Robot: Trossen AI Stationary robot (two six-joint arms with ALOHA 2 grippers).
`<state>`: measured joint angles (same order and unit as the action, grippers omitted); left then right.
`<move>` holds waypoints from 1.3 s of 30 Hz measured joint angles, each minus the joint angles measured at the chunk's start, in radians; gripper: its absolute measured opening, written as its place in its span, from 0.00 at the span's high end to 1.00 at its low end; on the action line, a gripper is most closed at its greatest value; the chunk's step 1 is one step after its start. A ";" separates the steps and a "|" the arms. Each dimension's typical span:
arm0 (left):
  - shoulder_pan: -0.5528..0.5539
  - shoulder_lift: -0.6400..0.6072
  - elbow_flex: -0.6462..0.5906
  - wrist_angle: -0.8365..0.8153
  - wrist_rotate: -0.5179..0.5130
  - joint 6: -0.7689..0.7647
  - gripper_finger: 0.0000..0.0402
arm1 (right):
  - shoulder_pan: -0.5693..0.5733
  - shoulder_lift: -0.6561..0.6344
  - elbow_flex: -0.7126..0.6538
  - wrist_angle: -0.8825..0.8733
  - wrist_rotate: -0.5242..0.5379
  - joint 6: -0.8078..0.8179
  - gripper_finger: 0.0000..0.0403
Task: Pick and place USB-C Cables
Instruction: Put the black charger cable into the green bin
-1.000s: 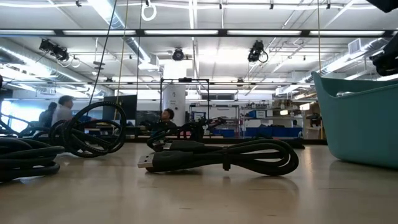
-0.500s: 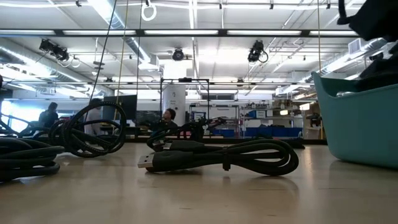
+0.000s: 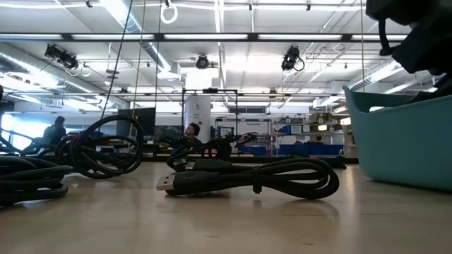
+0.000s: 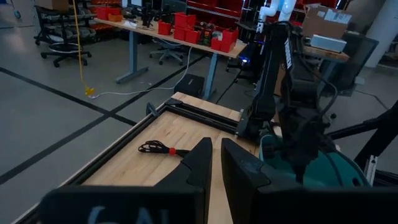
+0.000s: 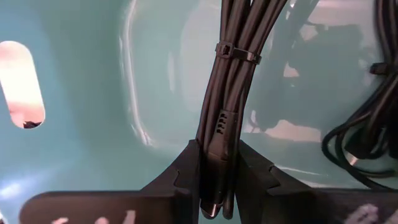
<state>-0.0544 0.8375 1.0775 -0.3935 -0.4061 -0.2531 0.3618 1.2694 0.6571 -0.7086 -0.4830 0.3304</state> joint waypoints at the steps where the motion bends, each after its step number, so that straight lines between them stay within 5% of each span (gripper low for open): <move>1: 0.000 0.000 0.000 0.000 0.000 0.000 0.90 | -0.002 0.000 -0.006 0.014 0.000 0.004 0.83; 21: 0.000 0.000 0.000 0.000 0.000 -0.024 0.90 | -0.001 0.001 -0.065 0.087 0.121 0.086 0.83; 33: 0.000 0.000 0.000 0.000 0.000 -0.024 0.90 | -0.001 0.001 -0.065 0.087 0.092 0.122 0.83; 39: 0.000 0.000 0.000 0.000 0.000 -0.024 0.90 | -0.001 0.001 -0.065 0.085 0.122 0.123 0.67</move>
<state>-0.0547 0.8375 1.0775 -0.3939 -0.4061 -0.2771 0.3612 1.2705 0.5921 -0.6233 -0.3609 0.4530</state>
